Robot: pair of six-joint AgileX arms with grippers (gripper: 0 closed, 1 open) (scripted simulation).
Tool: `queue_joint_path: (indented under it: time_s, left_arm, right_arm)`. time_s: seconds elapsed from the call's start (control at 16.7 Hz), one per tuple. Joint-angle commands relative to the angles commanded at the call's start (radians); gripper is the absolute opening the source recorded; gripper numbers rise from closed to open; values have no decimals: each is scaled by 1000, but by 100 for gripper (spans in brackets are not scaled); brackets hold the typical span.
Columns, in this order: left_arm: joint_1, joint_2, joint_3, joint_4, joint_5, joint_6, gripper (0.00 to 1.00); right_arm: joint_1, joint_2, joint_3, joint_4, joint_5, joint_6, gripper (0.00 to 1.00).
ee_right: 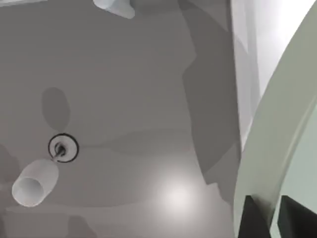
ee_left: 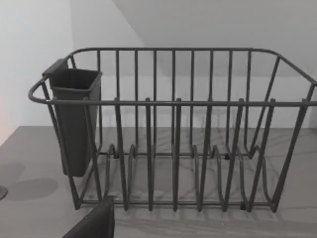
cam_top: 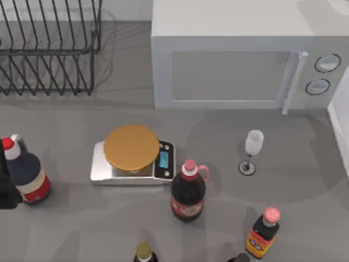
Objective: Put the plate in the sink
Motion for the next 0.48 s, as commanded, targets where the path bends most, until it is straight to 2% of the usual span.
queue_joint_path:
  time_s: [0.48]
  left_arm:
    - [0, 0, 0, 0, 0, 0, 100]
  right_arm:
    - [-226, 560, 530, -51, -8, -257, 0]
